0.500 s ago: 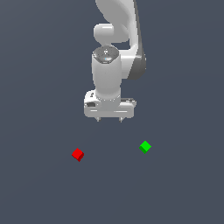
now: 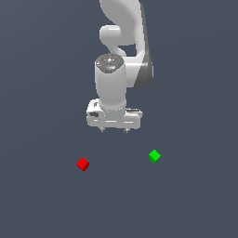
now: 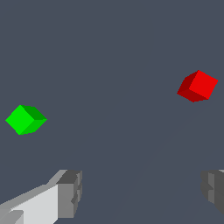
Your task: Stack the red cube on top of the green cube.
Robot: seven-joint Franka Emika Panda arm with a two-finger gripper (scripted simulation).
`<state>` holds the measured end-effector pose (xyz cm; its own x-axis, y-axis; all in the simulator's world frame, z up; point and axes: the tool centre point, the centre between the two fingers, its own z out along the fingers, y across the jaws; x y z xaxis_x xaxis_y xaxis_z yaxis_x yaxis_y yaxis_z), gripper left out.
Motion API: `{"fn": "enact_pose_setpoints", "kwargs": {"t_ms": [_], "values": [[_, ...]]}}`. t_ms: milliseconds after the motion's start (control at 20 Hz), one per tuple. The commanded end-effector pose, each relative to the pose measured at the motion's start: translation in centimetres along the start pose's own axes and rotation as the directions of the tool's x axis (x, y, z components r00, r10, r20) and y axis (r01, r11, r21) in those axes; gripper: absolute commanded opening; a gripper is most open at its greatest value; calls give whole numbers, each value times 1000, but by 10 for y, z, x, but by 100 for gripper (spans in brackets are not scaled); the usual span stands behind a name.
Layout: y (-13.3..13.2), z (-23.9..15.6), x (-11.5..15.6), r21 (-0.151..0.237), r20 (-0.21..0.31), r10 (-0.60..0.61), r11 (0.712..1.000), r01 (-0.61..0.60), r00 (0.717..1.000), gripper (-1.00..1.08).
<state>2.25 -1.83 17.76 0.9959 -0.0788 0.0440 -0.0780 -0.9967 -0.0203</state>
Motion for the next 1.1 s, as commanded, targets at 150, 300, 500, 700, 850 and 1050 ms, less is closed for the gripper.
{"fn": "enact_pose_setpoints", "kwargs": {"t_ms": [150,300,500,700,850,1050], "values": [[16,15,17,-5,5,64,998,-64,998,100],[29,26,29,-9,8,113,994,-113,994,100],[50,43,47,-15,13,192,981,-191,981,100],[75,62,64,-22,18,272,962,-272,962,100],[93,75,74,-26,21,329,944,-328,944,100],[114,89,85,-31,24,390,921,-389,921,100]]}}
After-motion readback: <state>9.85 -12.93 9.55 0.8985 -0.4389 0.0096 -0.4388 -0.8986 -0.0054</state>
